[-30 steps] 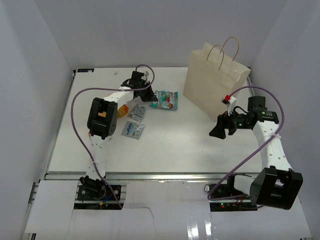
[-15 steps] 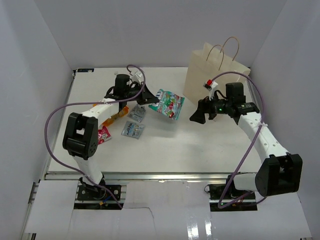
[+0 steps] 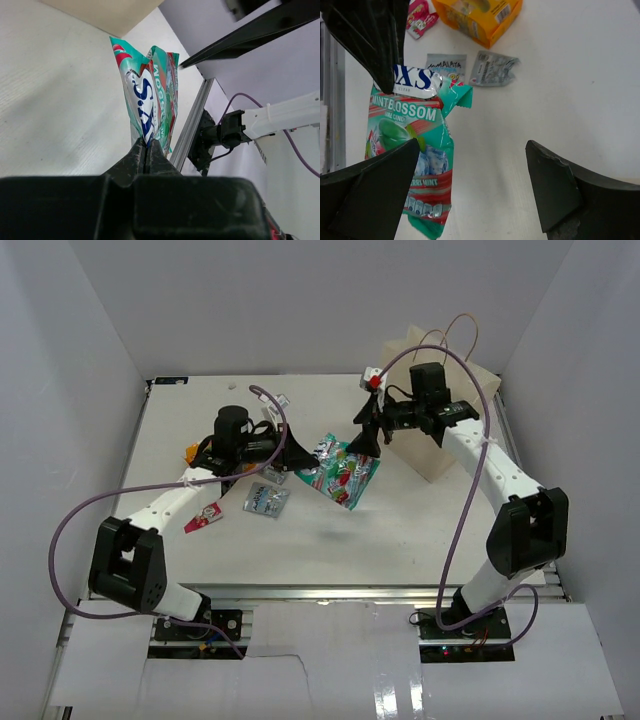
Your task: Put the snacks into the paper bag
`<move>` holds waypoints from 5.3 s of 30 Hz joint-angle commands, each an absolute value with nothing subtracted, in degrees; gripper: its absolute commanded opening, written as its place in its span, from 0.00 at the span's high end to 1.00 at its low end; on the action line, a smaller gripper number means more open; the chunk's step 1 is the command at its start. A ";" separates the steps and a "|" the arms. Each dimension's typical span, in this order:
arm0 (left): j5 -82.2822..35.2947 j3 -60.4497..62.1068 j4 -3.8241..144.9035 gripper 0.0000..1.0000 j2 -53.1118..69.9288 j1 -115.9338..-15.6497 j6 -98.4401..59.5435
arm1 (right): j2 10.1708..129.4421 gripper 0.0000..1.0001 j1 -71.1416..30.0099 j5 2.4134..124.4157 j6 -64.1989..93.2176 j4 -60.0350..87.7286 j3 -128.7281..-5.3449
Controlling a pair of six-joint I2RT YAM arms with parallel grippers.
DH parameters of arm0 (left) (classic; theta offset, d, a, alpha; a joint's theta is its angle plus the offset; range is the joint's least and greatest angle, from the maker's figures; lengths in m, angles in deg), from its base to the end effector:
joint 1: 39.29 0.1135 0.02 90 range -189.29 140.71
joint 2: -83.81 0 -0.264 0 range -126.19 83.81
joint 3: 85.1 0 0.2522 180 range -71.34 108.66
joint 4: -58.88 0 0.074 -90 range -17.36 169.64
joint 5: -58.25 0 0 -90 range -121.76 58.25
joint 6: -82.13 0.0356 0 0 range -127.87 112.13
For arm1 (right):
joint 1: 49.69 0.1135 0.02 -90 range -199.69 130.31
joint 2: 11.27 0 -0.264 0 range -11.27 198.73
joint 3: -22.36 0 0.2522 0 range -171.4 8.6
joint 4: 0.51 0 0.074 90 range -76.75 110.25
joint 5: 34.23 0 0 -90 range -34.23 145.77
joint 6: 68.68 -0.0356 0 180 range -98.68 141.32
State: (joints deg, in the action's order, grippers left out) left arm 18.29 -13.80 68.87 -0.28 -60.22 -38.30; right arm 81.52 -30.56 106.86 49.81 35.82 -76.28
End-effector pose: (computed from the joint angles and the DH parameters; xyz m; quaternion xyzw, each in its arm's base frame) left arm 0.2967 -0.1427 0.2828 0.1708 0.7715 -0.5348 0.2994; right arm 0.3374 0.1464 0.3540 -0.5120 0.6302 0.3366 0.4769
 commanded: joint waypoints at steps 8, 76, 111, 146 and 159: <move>18.17 -15.88 68.25 1.00 7.26 -61.97 -35.55 | 77.76 0.00 -21.13 107.45 45.94 38.66 -68.66; -27.97 -13.78 93.73 0.04 15.70 -57.41 -41.00 | 72.40 0.82 -52.94 79.94 39.69 20.98 -83.52; -31.84 -15.70 89.08 0.12 -3.55 -28.05 -44.52 | 59.57 0.10 -54.70 116.94 55.07 55.00 -77.55; -4.01 -20.27 71.26 1.00 -4.96 -22.94 -46.01 | 58.68 0.10 -47.24 116.86 53.67 54.91 -73.67; 10.96 -21.24 63.86 1.00 0.49 -27.68 -52.69 | 63.69 0.10 -36.52 115.37 54.72 54.12 -75.51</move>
State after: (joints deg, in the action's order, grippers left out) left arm 3.95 -22.06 68.50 -3.67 -25.80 -50.78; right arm 63.14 -38.64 115.17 54.12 55.16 -73.46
